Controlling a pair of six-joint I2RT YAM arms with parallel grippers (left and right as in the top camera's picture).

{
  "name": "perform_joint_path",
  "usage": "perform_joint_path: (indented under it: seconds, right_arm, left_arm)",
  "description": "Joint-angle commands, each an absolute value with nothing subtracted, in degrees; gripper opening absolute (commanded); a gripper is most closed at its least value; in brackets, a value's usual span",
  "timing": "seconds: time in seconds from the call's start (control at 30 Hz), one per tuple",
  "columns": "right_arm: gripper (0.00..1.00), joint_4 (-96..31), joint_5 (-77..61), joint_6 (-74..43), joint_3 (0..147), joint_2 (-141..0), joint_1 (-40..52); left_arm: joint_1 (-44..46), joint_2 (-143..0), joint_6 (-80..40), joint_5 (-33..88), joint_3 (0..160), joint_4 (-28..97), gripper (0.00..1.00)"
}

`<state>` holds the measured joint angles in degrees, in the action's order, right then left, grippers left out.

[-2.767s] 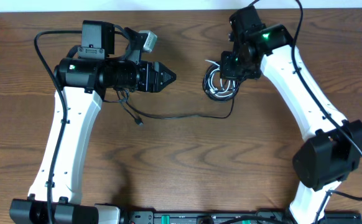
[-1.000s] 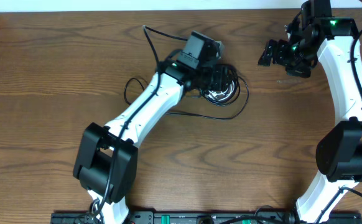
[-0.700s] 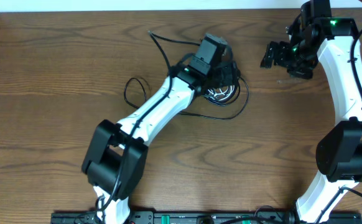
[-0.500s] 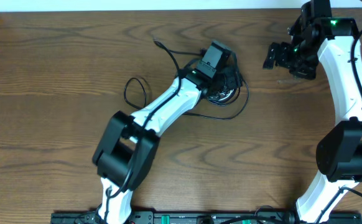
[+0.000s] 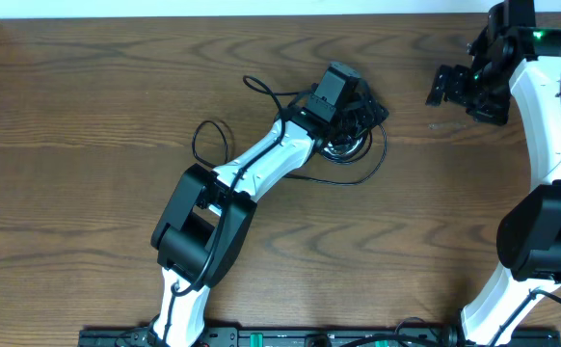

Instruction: Untangle cables

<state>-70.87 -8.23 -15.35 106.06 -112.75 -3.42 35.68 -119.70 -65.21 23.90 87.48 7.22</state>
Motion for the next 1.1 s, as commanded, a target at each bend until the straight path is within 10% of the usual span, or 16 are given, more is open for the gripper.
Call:
perform_joint_path:
  seconds: [0.0, 0.7, 1.07]
  right_arm:
    - [0.95, -70.9, -7.8, -14.5, 107.1, -111.5, -3.4]
    - [0.94, -71.2, -7.8, -14.5, 107.1, -111.5, -3.4]
    - [0.93, -71.2, -7.8, -14.5, 107.0, -111.5, -3.3]
  left_arm:
    - [35.6, -120.3, -66.8, 24.4, 88.2, 7.1, 0.70]
    - [36.7, -127.0, -68.2, 24.0, 88.2, -1.3, 0.64]
    - [36.1, -126.7, -62.7, 30.9, 88.3, -8.5, 0.07]
